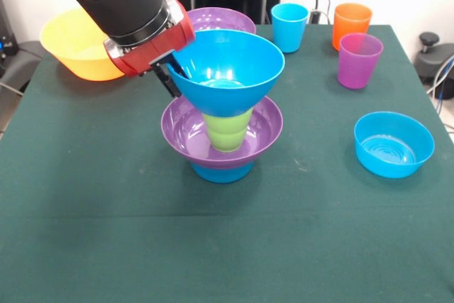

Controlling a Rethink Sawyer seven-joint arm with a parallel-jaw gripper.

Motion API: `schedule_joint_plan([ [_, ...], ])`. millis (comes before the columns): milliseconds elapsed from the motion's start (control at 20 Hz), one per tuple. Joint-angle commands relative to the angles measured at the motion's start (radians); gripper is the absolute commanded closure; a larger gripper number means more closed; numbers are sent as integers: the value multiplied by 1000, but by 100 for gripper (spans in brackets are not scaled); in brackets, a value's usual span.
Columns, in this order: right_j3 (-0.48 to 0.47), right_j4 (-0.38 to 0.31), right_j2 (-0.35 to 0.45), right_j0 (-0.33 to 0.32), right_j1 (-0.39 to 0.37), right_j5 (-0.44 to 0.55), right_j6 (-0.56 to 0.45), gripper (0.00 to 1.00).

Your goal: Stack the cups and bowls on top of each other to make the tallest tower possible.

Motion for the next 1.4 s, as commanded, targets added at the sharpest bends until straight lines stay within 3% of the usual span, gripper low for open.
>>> schedule_joint_plan([
  [50, 17, -51, -37, 40, 8, 20, -273, 100],
  [1400, 99, -20, -19, 6, -32, 31, -256, 100],
])
